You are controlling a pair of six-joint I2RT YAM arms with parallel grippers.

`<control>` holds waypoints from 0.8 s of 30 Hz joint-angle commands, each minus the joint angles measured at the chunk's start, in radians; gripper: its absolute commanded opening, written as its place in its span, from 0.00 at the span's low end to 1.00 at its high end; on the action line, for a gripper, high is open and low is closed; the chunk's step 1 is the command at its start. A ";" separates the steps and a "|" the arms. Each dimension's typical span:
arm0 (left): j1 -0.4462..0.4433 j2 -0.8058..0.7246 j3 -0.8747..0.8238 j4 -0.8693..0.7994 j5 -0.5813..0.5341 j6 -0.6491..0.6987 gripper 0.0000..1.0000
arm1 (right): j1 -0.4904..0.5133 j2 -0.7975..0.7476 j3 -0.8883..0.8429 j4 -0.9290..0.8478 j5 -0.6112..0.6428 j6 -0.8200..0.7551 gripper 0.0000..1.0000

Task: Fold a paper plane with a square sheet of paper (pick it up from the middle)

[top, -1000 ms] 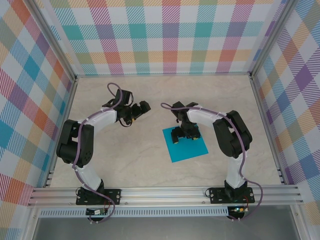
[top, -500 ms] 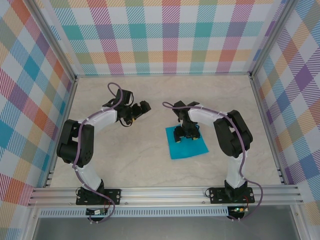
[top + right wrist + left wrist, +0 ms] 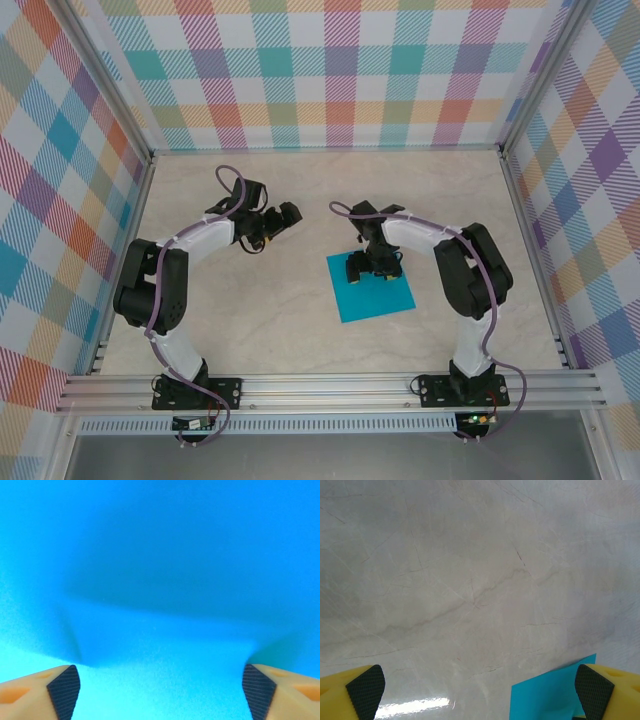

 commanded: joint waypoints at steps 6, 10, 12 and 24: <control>-0.018 0.002 0.001 -0.014 0.010 -0.019 1.00 | 0.038 -0.069 -0.097 -0.027 -0.028 0.009 0.95; -0.021 0.003 -0.004 -0.010 0.015 -0.019 1.00 | 0.045 -0.045 -0.121 -0.008 -0.049 0.028 0.95; -0.023 0.005 -0.006 -0.004 0.023 -0.025 1.00 | 0.048 -0.023 -0.122 -0.006 -0.037 0.035 0.93; -0.026 -0.022 -0.057 0.018 0.044 -0.045 1.00 | 0.049 0.035 -0.151 0.030 0.093 0.134 0.71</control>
